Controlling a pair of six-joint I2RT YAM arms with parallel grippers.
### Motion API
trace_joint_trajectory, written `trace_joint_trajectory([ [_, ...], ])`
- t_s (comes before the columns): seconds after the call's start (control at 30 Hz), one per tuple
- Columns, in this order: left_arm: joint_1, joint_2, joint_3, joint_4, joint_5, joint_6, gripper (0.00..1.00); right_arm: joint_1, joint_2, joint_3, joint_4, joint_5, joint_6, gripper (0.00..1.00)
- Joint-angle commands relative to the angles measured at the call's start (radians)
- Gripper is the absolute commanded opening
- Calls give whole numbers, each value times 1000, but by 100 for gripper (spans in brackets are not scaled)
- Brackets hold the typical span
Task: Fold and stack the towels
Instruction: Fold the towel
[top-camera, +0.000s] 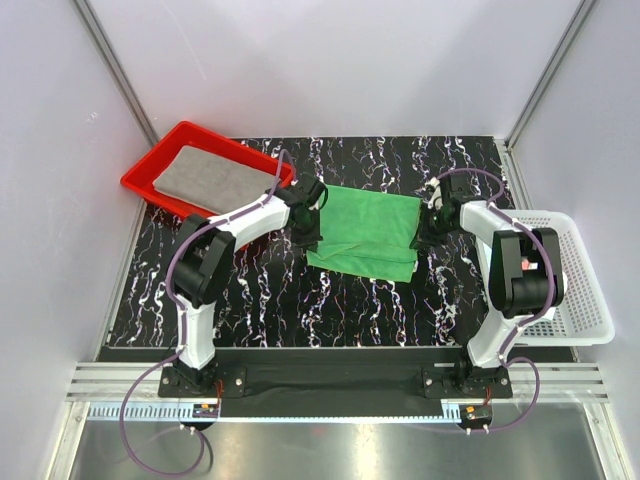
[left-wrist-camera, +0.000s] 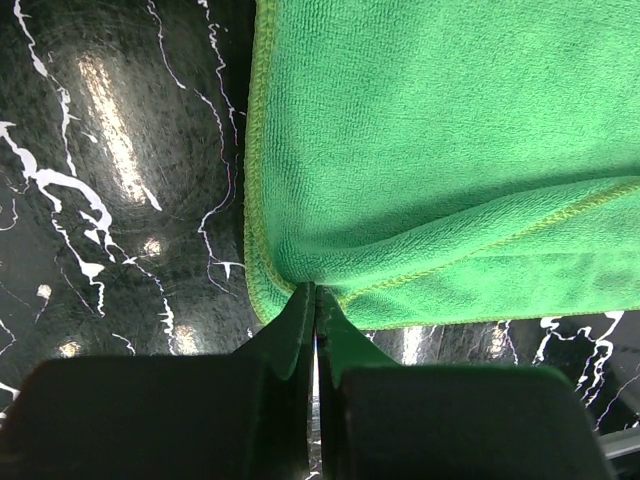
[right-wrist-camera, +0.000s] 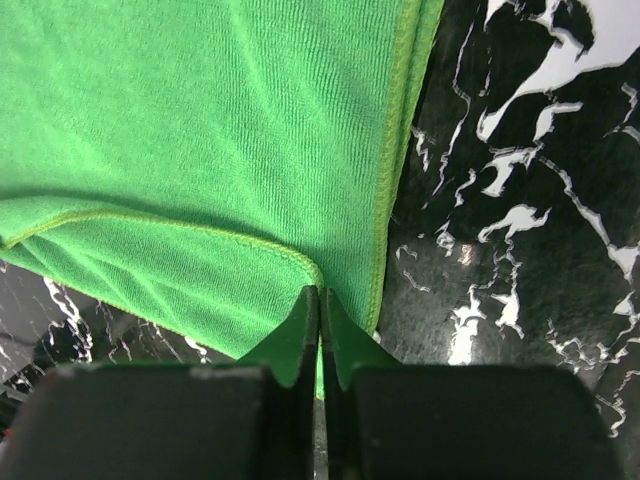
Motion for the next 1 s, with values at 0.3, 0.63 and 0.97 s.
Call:
trace_joint_trajectory([
  [0.3, 22, -91, -22, -5, -49, 37, 0, -2, -207, -137, 37, -32, -5, 0],
  [0.63, 13, -108, -19, 35, -39, 30, 45, -4, -242, -238, 79, -107, 48, 4],
  [0.97, 6, -48, -12, 49, -29, 2, 38, -4, -250, -240, 79, -92, 45, 4],
])
